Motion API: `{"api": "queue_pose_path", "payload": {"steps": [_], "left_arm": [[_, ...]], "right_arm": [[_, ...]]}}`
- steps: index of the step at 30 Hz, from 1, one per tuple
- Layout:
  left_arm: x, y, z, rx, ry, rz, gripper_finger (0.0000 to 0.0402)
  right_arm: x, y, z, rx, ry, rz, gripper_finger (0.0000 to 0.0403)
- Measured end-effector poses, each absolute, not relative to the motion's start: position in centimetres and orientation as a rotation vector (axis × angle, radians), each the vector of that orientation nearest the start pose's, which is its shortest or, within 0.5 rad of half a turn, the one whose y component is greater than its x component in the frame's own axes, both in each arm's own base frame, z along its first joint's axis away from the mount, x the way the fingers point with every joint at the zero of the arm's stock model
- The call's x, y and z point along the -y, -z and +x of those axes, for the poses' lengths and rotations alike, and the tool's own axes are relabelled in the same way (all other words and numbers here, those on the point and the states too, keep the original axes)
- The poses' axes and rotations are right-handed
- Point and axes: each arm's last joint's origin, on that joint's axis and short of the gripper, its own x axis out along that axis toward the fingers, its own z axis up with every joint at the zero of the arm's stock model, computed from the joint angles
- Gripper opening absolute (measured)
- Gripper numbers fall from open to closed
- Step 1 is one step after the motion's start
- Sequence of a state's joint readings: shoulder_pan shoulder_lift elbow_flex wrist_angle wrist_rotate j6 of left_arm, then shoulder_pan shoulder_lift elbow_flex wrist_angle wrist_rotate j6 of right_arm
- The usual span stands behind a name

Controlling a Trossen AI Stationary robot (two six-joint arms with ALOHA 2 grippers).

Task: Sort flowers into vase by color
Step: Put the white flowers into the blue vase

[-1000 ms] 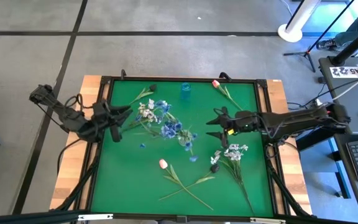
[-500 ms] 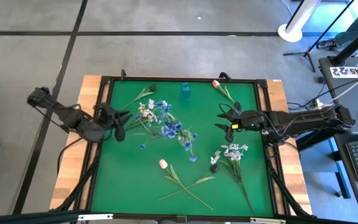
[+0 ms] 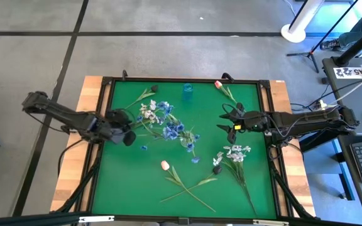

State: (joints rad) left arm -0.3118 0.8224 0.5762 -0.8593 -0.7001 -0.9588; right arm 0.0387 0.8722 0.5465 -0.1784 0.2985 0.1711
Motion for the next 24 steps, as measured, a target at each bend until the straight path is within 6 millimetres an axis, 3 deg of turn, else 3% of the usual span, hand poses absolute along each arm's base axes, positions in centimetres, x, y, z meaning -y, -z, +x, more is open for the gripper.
{"api": "queue_pose_path", "payload": {"steps": [13, 24], "left_arm": [[-0.9, -17.1, 16.5, -1.129, -0.84, -0.413, 0.02], [-3.2, -14.9, 17.1, -1.3, -0.902, -0.486, 0.0207]], "right_arm": [[0.1, -23.8, 18.5, -0.478, 0.295, 0.078, 0.0217], [0.1, -23.8, 18.5, -0.48, 0.293, 0.079, 0.0217]]}}
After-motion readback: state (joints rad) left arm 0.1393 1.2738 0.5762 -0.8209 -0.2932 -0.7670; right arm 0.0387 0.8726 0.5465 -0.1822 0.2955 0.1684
